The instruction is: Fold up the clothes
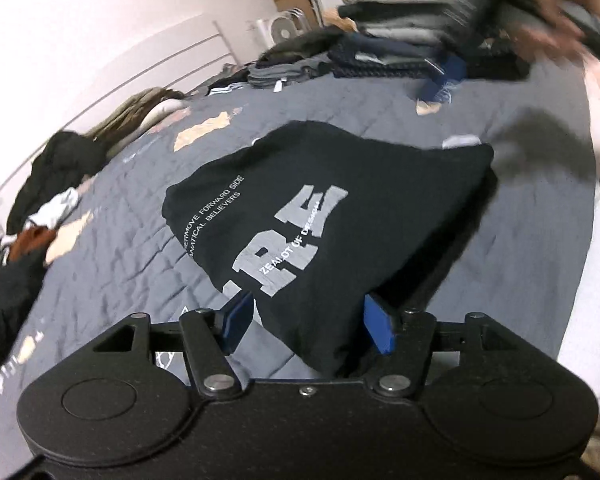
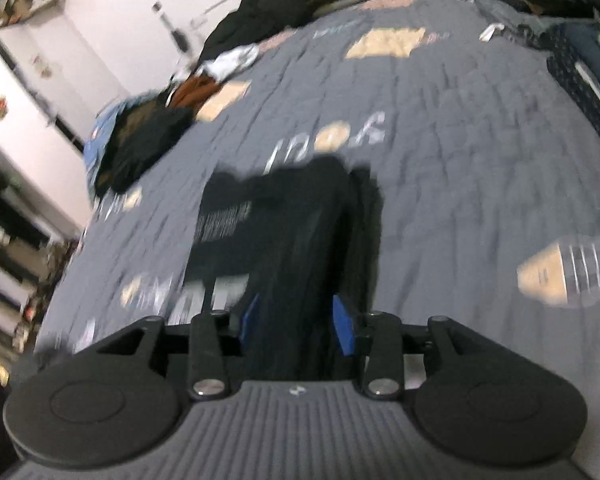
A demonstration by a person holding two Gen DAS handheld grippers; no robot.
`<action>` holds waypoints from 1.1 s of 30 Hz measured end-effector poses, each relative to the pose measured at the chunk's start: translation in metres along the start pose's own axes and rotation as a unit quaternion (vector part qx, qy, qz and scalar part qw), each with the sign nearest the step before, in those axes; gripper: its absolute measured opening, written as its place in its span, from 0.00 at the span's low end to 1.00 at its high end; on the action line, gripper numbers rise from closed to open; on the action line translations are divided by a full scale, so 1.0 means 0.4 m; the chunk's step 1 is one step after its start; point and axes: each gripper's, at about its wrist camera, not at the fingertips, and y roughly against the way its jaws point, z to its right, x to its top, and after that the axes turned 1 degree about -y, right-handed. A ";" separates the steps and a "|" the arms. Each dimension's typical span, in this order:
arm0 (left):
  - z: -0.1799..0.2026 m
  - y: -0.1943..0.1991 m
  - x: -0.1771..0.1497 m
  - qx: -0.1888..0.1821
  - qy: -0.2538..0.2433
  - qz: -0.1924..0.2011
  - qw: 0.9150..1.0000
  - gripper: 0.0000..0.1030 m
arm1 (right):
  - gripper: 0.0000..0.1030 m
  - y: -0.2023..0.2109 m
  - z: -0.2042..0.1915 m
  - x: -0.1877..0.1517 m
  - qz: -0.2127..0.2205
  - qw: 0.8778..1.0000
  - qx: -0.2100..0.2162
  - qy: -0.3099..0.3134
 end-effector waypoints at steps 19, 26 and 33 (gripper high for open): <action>-0.371 -0.088 0.077 -0.130 0.351 0.061 0.925 0.40 | 0.16 -0.072 0.003 -0.214 -0.007 0.998 -0.057 -0.011; -0.397 -0.279 0.228 -0.135 0.246 -0.005 0.960 0.42 | 0.23 -0.008 0.028 -0.161 0.047 0.997 -0.053 -0.037; -0.414 -0.472 0.381 -0.140 0.130 -0.072 0.979 0.42 | 0.32 -0.080 0.057 0.029 0.087 0.994 -0.055 -0.044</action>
